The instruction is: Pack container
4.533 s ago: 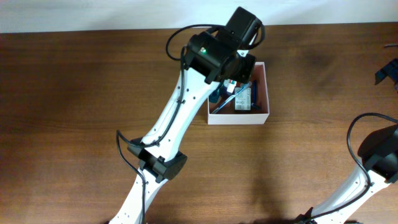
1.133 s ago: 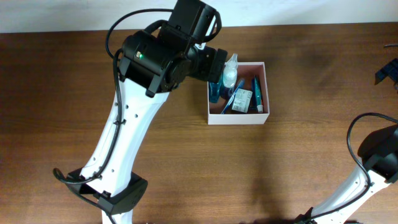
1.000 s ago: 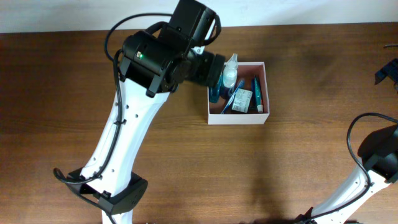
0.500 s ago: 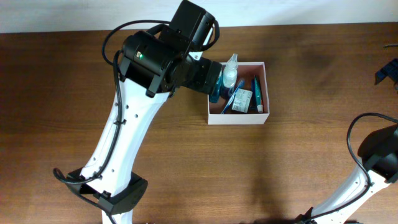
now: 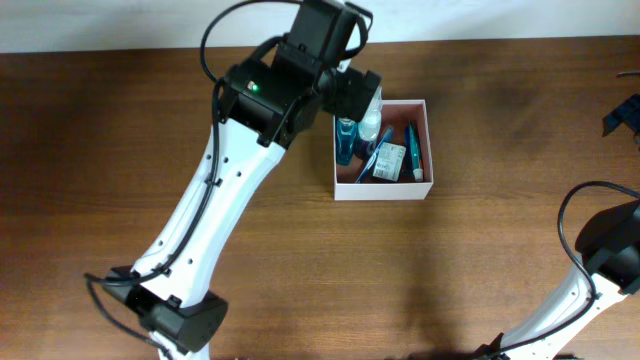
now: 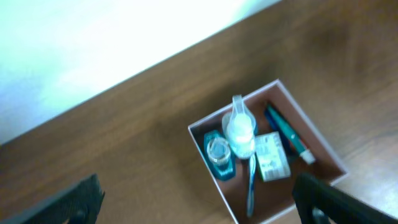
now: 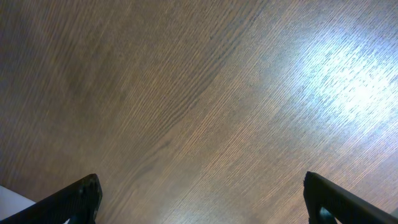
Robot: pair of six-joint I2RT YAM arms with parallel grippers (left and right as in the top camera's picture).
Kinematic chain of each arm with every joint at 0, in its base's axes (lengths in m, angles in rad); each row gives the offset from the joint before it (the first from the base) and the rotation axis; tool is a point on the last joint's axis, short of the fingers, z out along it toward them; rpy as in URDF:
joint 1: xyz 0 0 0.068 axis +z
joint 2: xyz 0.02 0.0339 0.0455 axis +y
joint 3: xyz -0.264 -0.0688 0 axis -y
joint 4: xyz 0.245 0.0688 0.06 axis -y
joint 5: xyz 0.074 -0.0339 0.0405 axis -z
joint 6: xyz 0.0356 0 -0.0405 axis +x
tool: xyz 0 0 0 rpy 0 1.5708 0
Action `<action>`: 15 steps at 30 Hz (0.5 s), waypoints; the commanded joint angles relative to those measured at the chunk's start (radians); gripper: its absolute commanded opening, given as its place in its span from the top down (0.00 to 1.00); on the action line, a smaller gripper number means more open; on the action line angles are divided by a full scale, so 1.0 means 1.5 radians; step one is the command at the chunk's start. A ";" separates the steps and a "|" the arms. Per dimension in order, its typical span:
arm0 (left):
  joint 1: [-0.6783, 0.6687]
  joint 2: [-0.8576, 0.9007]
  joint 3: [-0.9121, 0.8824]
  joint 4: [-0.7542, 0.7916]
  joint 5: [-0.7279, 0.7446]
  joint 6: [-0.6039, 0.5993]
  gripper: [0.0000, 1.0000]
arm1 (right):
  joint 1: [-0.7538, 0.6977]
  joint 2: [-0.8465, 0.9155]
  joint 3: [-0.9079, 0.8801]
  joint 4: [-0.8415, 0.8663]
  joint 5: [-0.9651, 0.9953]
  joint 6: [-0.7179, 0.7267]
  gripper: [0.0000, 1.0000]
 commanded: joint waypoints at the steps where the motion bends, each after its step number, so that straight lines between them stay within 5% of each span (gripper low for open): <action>1: 0.021 -0.070 -0.106 0.053 0.017 0.040 0.00 | -0.001 0.006 -0.003 0.000 0.010 -0.004 0.01; 15: 0.174 -0.290 -0.558 0.354 0.222 0.040 0.01 | -0.001 0.006 -0.003 0.000 0.010 -0.004 0.01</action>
